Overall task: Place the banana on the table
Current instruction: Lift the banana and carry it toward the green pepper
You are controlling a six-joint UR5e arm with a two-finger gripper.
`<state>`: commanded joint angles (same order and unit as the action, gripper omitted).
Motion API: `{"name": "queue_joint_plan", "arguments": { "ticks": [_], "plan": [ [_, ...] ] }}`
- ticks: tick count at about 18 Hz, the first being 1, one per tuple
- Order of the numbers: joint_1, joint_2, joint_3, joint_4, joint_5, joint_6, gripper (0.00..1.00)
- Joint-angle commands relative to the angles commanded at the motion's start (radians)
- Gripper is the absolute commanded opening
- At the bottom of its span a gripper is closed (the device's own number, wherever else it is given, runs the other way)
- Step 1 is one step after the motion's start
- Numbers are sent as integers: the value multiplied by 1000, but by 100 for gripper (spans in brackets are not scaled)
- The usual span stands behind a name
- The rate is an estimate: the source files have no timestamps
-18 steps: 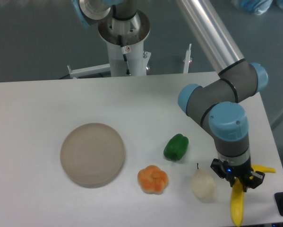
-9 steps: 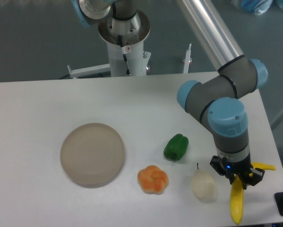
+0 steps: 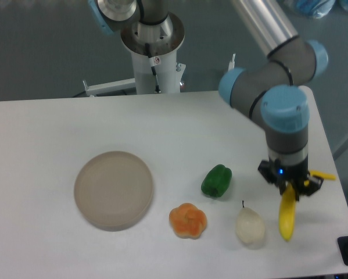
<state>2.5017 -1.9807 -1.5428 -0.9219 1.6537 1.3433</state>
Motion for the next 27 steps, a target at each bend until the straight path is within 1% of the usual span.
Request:
{"name": "queue_joint_plan", "arguments": {
  "ticks": [1, 3, 4, 6, 7, 9, 10, 12, 15, 17, 20, 21, 24, 27],
  "plan": [
    [18, 23, -35, 5, -3, 45, 30],
    [49, 40, -94, 9, -20, 137, 30],
    [65, 43, -117, 11, -35, 164, 30],
    [98, 83, -166, 15, -64, 206, 30],
    [112, 88, -181, 15, -81, 226, 30],
    [146, 123, -223, 17, -121, 260, 30],
    [158, 131, -243, 17, -127, 289, 30],
    [180, 149, -276, 17, -129, 374, 30],
    [192, 154, -315, 17, -146, 496, 30],
    [197, 167, -356, 18, -147, 513, 30],
    [187, 167, -395, 18, -146, 585, 30],
    [187, 167, -410, 18, -146, 588, 30],
    [167, 175, -453, 20, -166, 567, 30],
    [169, 174, -471, 21, -198, 498, 30]
  ]
}}
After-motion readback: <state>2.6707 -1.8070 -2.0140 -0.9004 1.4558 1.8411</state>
